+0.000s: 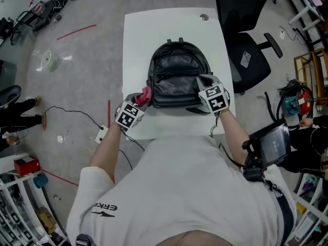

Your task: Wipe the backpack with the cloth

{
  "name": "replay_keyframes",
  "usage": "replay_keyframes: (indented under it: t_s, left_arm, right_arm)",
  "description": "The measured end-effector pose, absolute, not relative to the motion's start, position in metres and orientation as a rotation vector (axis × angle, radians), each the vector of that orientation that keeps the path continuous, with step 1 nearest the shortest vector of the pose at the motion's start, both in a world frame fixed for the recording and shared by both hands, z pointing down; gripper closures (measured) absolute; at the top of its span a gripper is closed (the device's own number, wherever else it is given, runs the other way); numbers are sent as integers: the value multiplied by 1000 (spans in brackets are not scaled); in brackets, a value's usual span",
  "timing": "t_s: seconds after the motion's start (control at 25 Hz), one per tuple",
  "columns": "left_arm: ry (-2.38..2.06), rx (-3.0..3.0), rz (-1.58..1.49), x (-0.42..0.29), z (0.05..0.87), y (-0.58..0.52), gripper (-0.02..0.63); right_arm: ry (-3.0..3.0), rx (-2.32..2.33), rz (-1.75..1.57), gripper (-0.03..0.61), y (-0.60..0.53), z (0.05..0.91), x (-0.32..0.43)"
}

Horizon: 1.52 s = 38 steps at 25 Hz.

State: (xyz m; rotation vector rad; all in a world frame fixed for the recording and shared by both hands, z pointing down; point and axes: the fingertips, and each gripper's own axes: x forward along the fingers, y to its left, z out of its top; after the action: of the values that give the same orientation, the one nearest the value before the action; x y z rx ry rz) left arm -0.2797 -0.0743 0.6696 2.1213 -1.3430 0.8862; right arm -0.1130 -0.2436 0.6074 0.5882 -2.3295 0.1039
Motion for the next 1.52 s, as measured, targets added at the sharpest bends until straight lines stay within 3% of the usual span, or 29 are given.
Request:
replay_keyframes:
  t_s: [0.52, 1.0, 1.24, 1.52]
  left_arm:
    - [-1230, 2190, 855, -282, 659, -55, 477]
    - [-1316, 2333, 1023, -307, 631, -197, 477]
    - [-1360, 2376, 1223, -301, 645, -273, 477]
    - [-1292, 2420, 1658, -288, 666, -328, 477]
  right_arm:
    - [-2342, 589, 127, 575, -236, 606, -121]
    - [-2331, 672, 138, 575, -252, 601, -107]
    - [-2323, 720, 138, 575, -268, 603, -96]
    - [-2310, 753, 156, 575, -276, 605, -90]
